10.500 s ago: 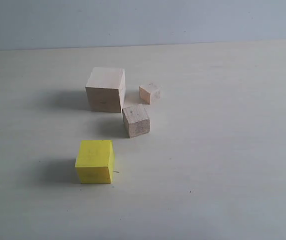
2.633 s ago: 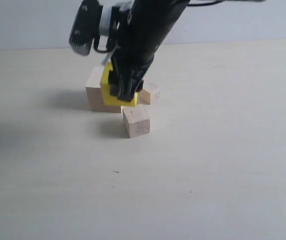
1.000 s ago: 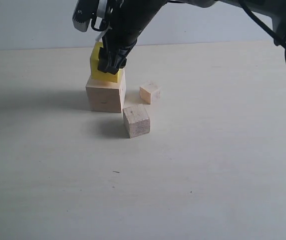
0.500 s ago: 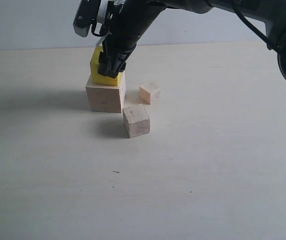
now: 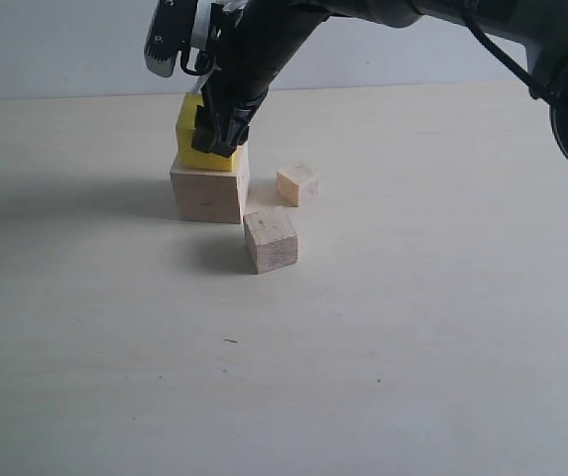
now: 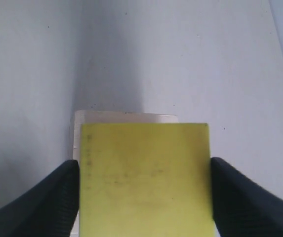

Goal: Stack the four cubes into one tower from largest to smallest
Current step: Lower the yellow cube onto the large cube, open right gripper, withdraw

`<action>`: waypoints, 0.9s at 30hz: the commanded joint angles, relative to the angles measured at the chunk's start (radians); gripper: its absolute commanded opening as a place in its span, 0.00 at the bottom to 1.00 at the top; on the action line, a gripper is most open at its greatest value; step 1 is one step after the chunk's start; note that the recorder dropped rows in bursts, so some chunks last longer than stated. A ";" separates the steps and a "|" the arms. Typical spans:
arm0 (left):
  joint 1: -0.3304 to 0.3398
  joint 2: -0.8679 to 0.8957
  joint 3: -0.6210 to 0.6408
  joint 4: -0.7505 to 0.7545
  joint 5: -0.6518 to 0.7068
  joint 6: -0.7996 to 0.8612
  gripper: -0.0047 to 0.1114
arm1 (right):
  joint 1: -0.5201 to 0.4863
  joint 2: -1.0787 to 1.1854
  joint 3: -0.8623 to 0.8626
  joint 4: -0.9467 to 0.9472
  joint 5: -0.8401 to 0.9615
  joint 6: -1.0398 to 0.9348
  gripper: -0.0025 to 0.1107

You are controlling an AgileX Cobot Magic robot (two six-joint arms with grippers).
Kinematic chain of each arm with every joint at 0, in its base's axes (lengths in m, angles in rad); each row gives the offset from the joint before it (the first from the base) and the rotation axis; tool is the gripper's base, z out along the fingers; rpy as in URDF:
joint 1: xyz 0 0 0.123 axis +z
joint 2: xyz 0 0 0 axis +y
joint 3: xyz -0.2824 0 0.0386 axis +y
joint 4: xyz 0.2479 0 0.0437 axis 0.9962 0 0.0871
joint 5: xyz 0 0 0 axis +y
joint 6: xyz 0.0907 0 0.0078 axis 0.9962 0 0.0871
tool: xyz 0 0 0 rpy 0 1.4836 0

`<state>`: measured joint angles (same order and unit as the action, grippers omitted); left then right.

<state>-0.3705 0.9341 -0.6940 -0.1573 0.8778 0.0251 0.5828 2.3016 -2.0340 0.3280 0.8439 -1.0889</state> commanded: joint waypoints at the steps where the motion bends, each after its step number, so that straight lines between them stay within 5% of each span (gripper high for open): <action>1: -0.003 0.004 0.001 -0.003 -0.013 0.006 0.04 | -0.002 -0.005 -0.008 0.013 -0.003 -0.010 0.62; 27: -0.003 0.004 0.001 -0.003 -0.013 0.015 0.04 | -0.002 -0.007 -0.008 0.036 -0.022 0.015 0.71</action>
<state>-0.3705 0.9341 -0.6940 -0.1595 0.8778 0.0287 0.5828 2.2992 -2.0340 0.3526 0.8273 -1.0889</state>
